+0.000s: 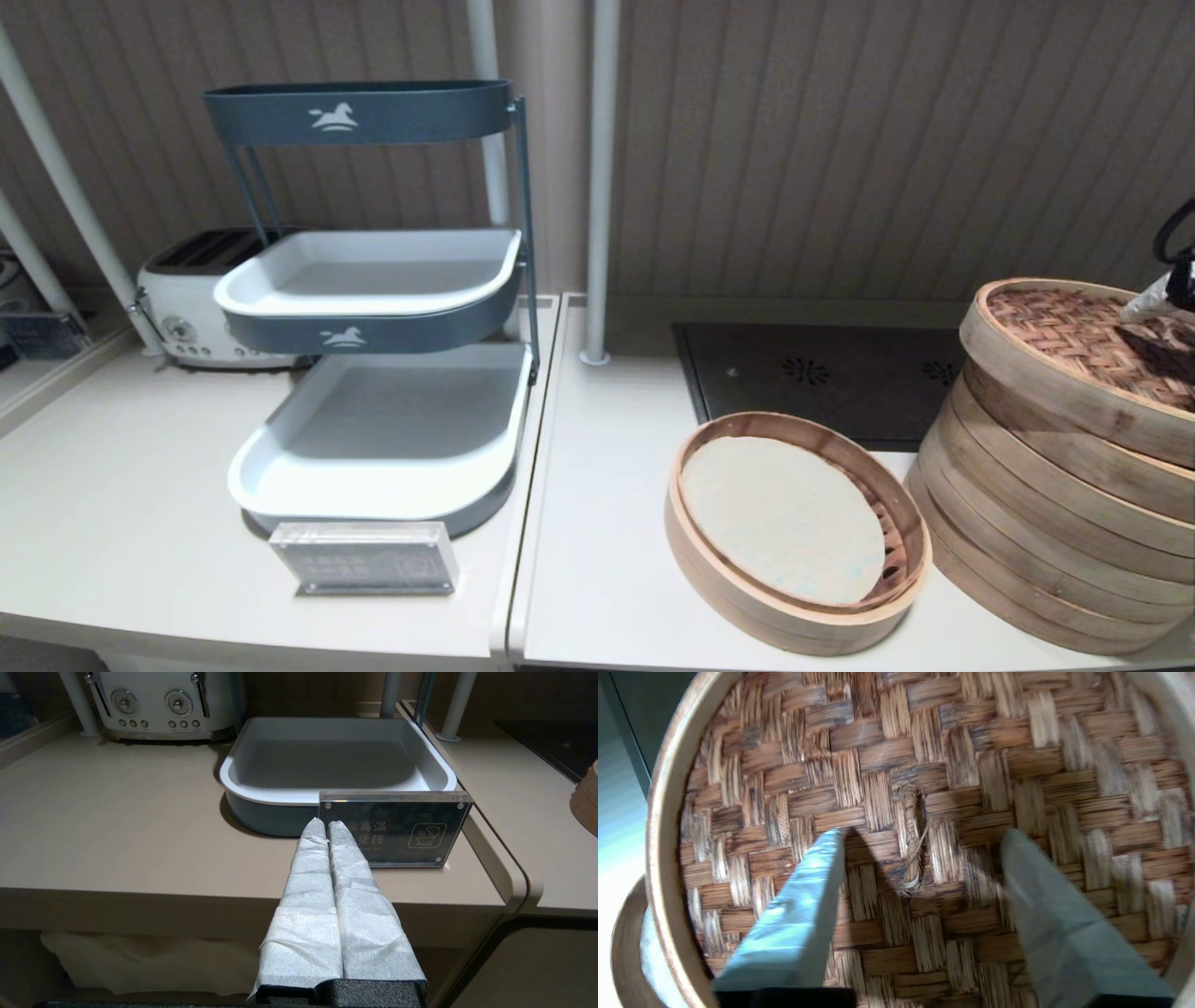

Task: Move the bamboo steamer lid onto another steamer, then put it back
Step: Pick up the steamer

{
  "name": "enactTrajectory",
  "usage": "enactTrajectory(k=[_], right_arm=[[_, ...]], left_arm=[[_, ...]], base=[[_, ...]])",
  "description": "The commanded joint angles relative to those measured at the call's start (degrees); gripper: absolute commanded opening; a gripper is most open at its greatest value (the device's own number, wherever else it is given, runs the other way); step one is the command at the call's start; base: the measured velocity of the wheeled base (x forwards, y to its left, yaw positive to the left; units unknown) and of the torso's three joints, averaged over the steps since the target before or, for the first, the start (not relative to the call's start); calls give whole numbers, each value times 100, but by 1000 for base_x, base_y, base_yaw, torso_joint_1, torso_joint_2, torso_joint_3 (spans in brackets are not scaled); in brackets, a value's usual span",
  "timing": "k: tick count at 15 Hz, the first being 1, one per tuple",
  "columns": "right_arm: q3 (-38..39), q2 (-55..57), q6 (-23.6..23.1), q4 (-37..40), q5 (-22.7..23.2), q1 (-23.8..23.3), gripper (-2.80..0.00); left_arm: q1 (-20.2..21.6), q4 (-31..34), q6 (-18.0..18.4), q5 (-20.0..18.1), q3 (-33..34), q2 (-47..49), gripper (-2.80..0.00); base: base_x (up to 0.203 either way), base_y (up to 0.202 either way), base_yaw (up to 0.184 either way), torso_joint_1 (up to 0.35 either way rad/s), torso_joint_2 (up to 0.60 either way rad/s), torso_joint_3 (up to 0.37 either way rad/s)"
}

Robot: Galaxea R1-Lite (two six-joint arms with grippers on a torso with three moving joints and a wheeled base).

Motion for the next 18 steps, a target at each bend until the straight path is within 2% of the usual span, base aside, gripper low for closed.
enactTrajectory(k=[1, 6, 7, 18], right_arm=[[55, 18, 2, -26, 5, 10, 0], [64, 9, -14, -41, -13, 2, 0], [64, 1, -6, -41, -13, 2, -280], [396, -24, 2, -222, 14, 141, -280]], left_arm=[[0, -4, 1, -1, 158, -2, -280], [0, -12, 1, -1, 158, -2, -280], [0, -12, 1, -1, 158, -2, -280], [0, -12, 1, -1, 158, -2, -280]], base=[[0, 0, 0, 0, 0, 0], [0, 0, 0, 0, 0, 0], [0, 0, 0, 0, 0, 0], [0, 0, 0, 0, 0, 0]])
